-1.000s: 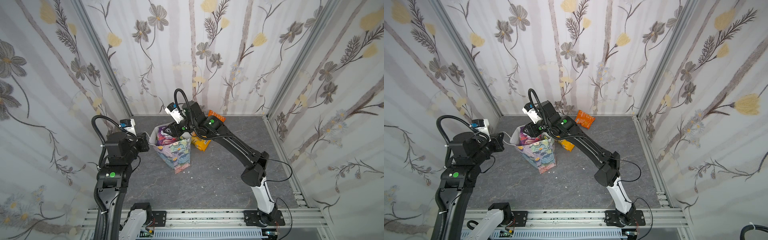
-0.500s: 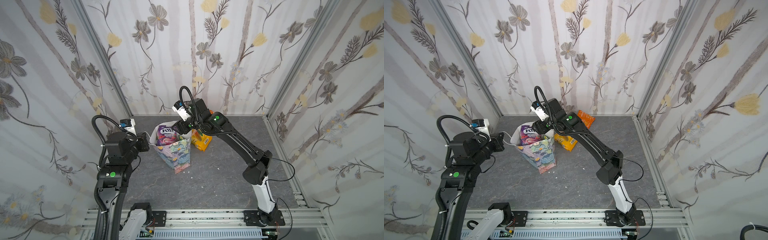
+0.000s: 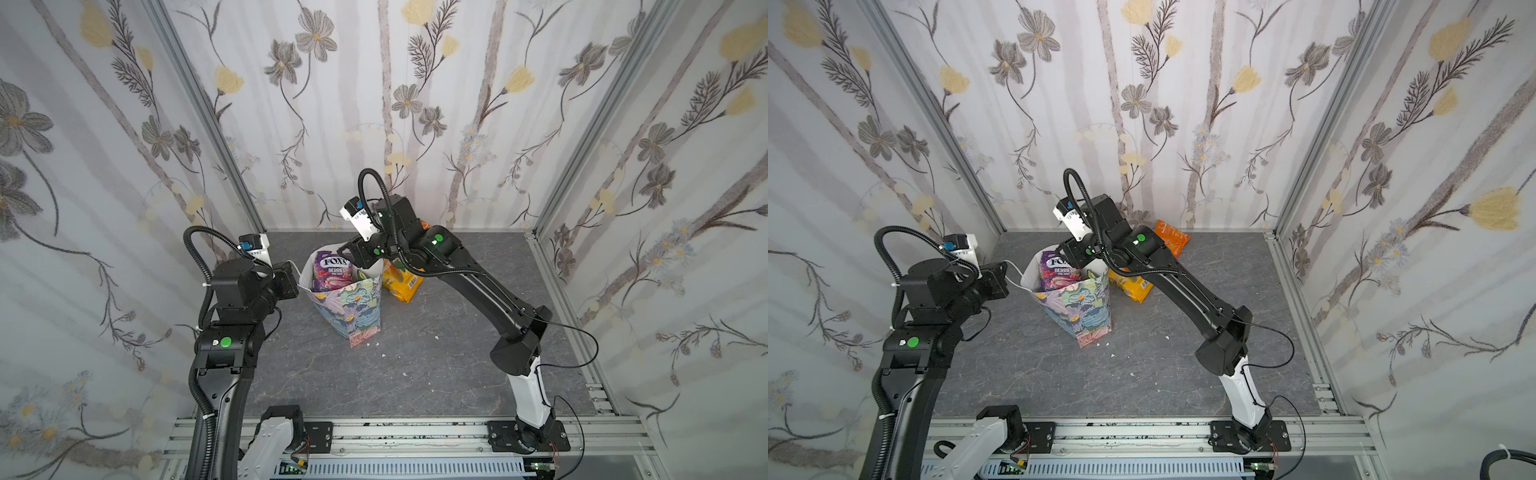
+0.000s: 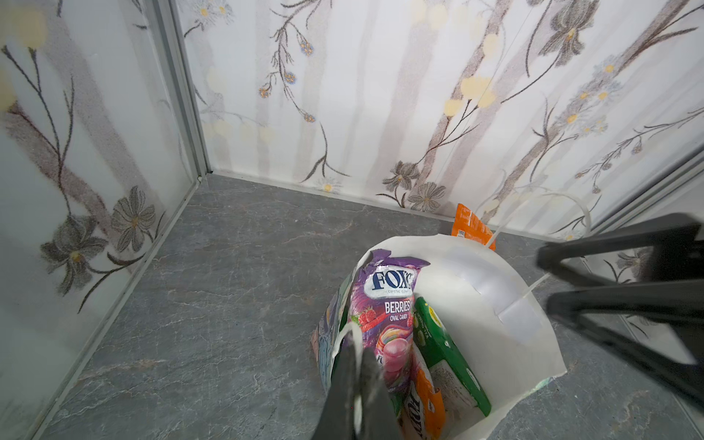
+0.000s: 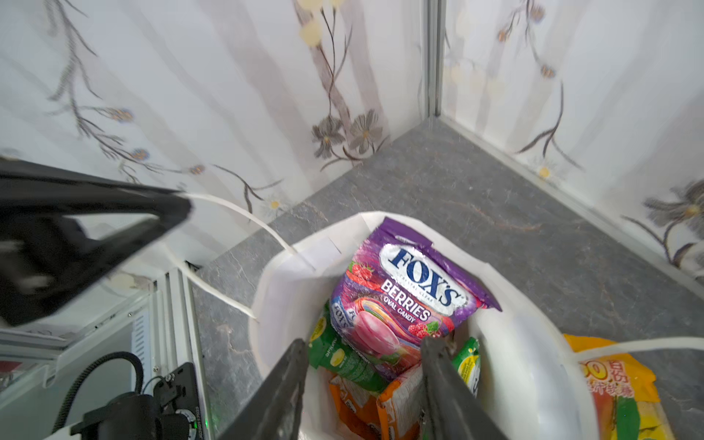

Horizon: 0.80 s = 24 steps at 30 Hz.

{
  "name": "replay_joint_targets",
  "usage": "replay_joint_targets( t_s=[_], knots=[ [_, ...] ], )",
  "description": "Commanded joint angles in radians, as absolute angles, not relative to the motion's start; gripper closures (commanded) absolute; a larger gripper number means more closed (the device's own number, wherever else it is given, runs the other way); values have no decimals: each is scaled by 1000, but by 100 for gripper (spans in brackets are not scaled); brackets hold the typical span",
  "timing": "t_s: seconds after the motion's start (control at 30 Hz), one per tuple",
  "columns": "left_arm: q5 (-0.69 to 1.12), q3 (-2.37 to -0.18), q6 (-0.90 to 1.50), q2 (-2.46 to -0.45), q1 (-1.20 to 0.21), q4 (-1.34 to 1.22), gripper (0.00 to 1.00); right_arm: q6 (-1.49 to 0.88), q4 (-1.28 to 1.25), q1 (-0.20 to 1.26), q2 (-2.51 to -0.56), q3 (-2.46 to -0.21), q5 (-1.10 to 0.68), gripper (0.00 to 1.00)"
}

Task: Place the snacks into the paper bag
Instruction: Place the snack in the paper bag, then pick up the snack from the top-center of the table.

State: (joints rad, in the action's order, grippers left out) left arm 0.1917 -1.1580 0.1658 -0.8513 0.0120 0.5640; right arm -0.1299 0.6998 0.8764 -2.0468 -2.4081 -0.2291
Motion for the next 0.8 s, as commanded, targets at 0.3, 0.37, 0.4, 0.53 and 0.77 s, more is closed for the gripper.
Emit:
replay_joint_targets(
  t_s=[0.3, 0.37, 0.4, 0.53, 0.77],
  knots=[
    [229, -1183, 177, -848, 14, 540, 100, -321, 353, 758, -1585, -1762, -51, 44],
    [226, -1187, 171, -846, 14, 548, 100, -396, 220, 710, -1455, -1560, -39, 41],
    [226, -1191, 169, -848, 14, 551, 100, -426, 185, 682, -1403, -1476, -24, 39],
    [235, -1200, 169, -858, 14, 557, 100, -489, 168, 589, -1284, -1263, 1, 36],
    [246, -1206, 173, -883, 14, 555, 100, -543, 142, 501, -1231, -1065, -29, 33]
  ],
)
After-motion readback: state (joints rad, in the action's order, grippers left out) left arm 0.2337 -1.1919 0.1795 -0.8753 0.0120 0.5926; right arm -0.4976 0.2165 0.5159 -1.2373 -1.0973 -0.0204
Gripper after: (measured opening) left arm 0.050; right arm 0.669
